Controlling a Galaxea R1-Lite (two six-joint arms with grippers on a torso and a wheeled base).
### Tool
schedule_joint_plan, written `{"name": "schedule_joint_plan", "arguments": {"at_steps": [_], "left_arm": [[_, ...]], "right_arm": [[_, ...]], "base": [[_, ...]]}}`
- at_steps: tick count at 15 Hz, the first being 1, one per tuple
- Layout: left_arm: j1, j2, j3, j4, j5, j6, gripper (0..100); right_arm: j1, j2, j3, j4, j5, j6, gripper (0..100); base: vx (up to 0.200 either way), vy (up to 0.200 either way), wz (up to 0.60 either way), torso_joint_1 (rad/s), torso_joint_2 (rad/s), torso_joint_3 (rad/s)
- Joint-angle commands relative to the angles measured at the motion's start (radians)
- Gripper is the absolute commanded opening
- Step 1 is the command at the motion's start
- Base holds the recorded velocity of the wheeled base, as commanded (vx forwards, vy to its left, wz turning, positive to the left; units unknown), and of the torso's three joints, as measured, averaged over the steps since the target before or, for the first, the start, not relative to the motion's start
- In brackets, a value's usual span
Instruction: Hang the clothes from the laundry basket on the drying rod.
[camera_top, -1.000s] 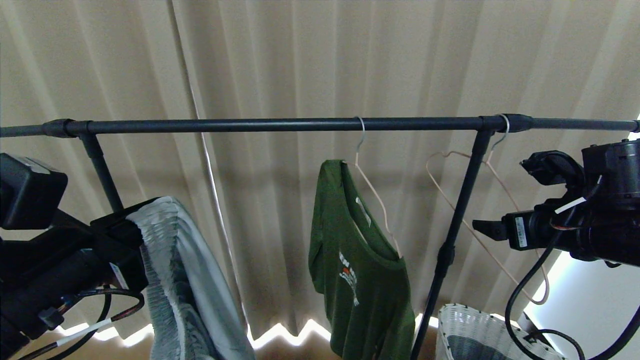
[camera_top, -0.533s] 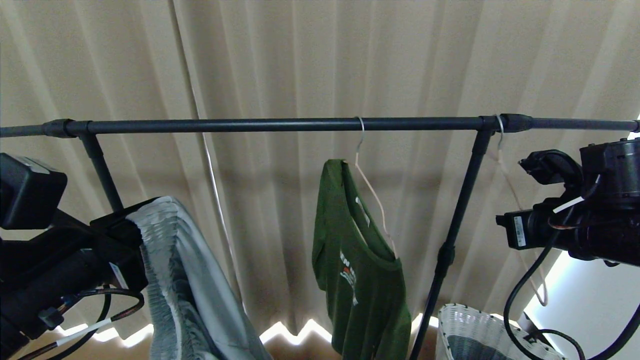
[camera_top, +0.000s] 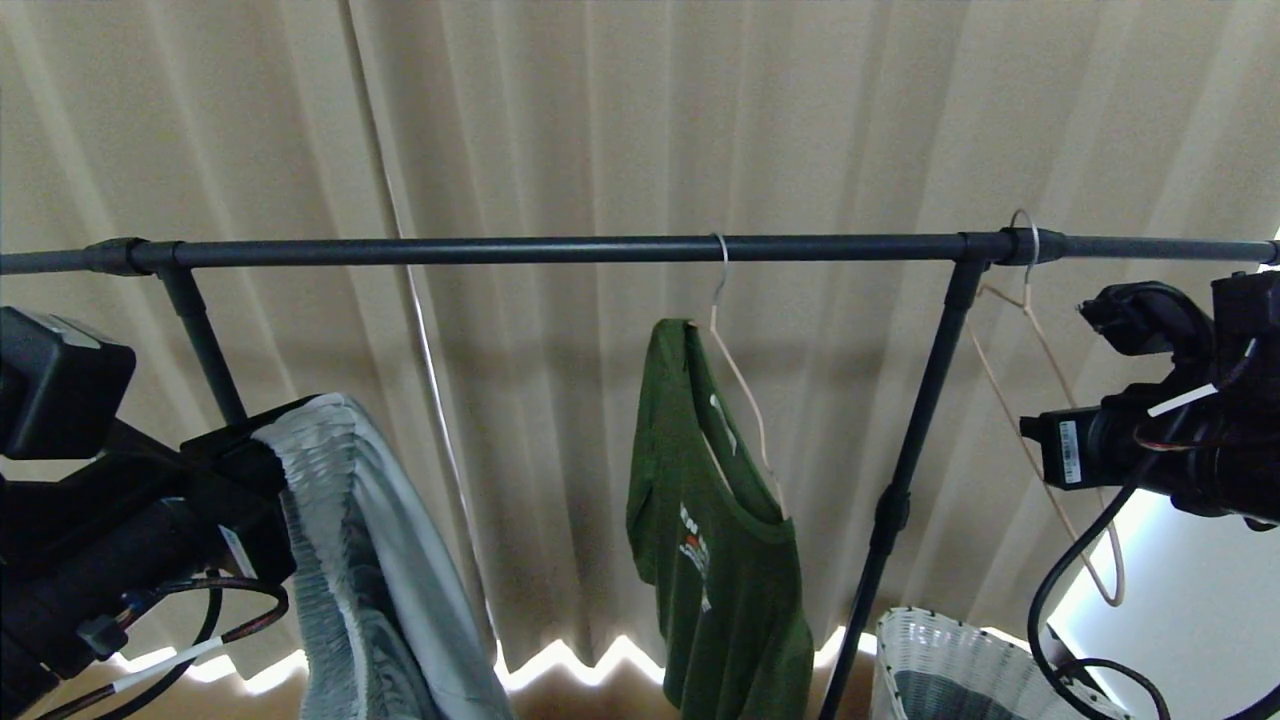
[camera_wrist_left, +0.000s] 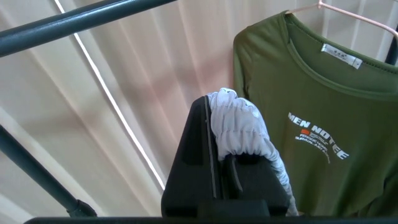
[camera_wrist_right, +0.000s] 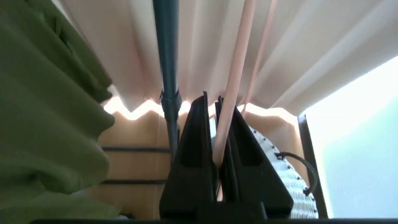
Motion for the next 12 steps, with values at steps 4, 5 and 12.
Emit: {"name": "schedule_joint_plan", "arguments": {"at_steps": [4,5,12], "left_arm": [[0.0,-0.001,0.0,0.0,0.002,0.0,0],[0.0,-0.001,0.0,0.0,0.0,0.0,0],[0.0,-0.003,0.01,-0.002,0.003,0.024,0]], "right_arm": [[-0.002,-0.11,0.033,-0.006,0.038,0.003,0],[-0.002,-0.123,0.044,-0.012,0.052,0.003,0],[-0.002,-0.209,0.171,-0.133,0.224,0.005,0]], "base": [[0.0,0.0,0.0,0.0,0.0,0.0],[0.0,0.0,0.0,0.0,0.0,0.0],[0.0,0.0,0.0,0.0,0.0,0.0]]}}
